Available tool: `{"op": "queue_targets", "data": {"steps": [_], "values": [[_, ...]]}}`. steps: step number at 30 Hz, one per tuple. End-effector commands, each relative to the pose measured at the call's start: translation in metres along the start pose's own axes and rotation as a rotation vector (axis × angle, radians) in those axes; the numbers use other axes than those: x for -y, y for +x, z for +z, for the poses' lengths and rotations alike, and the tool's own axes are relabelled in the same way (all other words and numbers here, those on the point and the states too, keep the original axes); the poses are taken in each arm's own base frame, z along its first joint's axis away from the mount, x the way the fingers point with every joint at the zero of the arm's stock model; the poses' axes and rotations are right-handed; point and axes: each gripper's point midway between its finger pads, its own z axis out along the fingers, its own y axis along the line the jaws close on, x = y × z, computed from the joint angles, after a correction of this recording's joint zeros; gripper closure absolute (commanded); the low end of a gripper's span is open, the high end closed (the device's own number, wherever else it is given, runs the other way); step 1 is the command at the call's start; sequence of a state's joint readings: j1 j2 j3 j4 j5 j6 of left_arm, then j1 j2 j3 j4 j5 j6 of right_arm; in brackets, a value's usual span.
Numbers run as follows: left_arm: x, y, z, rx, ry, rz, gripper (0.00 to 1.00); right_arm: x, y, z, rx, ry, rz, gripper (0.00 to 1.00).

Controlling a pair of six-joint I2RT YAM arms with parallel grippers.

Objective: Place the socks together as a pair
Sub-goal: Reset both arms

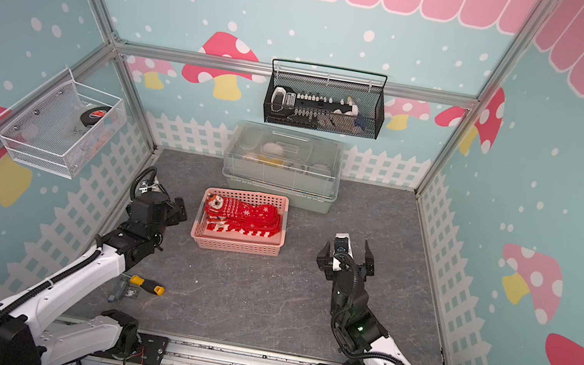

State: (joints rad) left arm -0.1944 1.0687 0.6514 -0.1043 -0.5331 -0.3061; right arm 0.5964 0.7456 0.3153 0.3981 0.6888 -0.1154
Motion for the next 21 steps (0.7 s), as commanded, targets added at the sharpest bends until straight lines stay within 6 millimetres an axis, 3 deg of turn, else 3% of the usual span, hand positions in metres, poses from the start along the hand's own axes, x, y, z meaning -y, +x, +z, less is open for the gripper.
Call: {"op": "queue_targets", "data": {"steps": [1, 6, 12, 15, 21], "values": [[-0.010, 0.010, 0.009, 0.028, 0.003, -0.037, 0.01, 0.026, 0.001, 0.012, 0.024, 0.118, -0.004, 0.01], [-0.027, 0.027, 0.024, 0.059, -0.024, -0.043, 0.01, 0.026, 0.039, 0.039, -0.078, 0.117, -0.025, 0.01], [-0.030, 0.046, 0.034, 0.092, -0.029, -0.026, 0.01, 0.023, 0.075, 0.072, -0.172, 0.132, -0.057, 0.01], [-0.022, 0.041, 0.044, 0.100, -0.012, -0.018, 0.01, 0.033, 0.089, 0.077, -0.177, 0.198, -0.058, 0.01], [-0.006, 0.031, 0.050, 0.171, 0.089, -0.032, 0.01, 0.028, 0.100, 0.095, -0.190, 0.152, 0.004, 0.01]]}}
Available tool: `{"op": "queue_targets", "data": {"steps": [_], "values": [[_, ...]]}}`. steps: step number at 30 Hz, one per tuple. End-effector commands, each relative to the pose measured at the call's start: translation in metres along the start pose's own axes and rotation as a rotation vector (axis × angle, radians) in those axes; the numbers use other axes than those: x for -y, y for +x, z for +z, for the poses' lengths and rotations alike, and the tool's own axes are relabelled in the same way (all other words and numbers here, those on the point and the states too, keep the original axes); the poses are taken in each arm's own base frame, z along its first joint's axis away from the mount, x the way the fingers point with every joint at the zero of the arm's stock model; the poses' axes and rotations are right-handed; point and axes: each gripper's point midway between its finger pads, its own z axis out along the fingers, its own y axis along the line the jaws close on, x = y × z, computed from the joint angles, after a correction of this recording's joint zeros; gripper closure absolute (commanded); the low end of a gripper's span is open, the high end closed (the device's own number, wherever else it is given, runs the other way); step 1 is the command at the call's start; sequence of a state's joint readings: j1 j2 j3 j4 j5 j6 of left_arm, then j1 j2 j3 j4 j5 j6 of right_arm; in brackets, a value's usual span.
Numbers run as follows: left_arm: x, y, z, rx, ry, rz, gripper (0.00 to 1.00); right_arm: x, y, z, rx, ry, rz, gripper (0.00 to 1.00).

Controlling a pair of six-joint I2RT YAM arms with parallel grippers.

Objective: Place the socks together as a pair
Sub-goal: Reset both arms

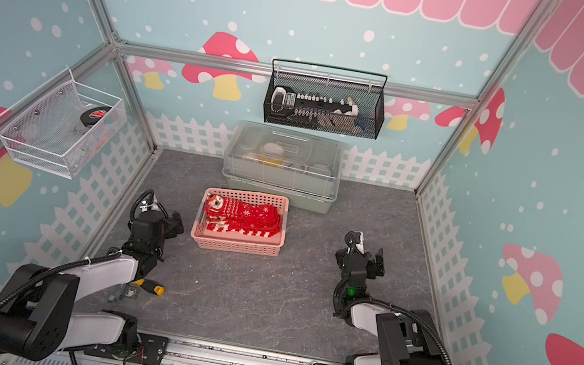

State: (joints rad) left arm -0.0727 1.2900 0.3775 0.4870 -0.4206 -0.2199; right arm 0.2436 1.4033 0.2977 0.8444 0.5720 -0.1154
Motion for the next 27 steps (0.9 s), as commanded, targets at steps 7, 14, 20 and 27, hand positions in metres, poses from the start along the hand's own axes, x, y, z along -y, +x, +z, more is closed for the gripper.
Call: {"op": "queue_targets", "data": {"steps": [7, 14, 20, 27], "values": [[0.027, -0.024, 0.015, 0.042, 0.140, 0.037, 0.01, 0.005, -0.011, 0.021, 0.060, -0.074, 0.155, 0.01], [0.021, -0.016, 0.012, 0.219, 0.172, 0.031, 0.01, 0.000, -0.001, 0.029, 0.053, -0.126, 0.182, 0.01], [0.019, -0.014, 0.028, 0.137, 0.077, 0.055, 0.01, 0.004, 0.002, 0.033, 0.024, -0.119, 0.201, 0.01], [0.019, -0.015, 0.027, 0.151, 0.070, 0.063, 0.01, 0.006, 0.001, 0.033, 0.036, -0.110, 0.203, 0.01]]}}
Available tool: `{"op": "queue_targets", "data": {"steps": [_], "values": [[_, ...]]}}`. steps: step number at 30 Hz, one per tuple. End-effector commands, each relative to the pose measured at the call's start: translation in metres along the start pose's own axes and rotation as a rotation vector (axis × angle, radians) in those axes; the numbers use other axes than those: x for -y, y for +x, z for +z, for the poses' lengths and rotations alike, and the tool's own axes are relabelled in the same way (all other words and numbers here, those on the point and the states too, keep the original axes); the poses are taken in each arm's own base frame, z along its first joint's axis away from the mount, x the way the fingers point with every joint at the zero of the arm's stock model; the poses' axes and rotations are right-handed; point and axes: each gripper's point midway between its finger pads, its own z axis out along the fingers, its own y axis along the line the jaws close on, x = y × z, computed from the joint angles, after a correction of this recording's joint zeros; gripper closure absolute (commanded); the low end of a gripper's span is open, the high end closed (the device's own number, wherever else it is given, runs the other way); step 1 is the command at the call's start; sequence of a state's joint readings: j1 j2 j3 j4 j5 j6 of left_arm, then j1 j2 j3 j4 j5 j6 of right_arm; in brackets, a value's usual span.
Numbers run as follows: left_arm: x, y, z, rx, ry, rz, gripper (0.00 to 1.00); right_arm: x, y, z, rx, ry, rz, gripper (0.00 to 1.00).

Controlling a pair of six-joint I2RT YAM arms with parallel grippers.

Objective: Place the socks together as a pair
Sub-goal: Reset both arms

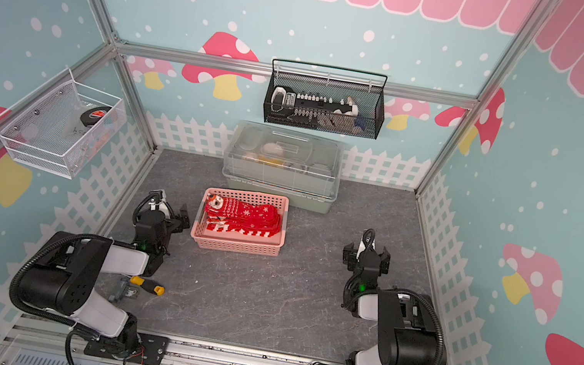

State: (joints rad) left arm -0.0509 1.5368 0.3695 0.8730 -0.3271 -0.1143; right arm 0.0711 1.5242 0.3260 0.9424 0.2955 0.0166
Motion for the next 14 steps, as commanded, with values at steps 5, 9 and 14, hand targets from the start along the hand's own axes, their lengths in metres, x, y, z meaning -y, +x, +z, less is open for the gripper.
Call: {"op": "queue_targets", "data": {"steps": [5, 9, 14], "values": [[-0.0013, -0.0118, 0.0003, 0.035, -0.019, 0.015, 0.01, 0.0017, -0.0100, 0.0021, 0.030, 0.003, 0.015, 0.01], [-0.0015, -0.0127, 0.0003, 0.040, -0.020, 0.013, 0.01, 0.0012, -0.0101, 0.0025, 0.028, 0.001, 0.015, 0.01], [-0.0016, -0.0130, 0.0004, 0.042, -0.021, 0.014, 0.01, 0.0006, -0.0096, 0.0026, 0.025, -0.002, 0.014, 0.01]]}}
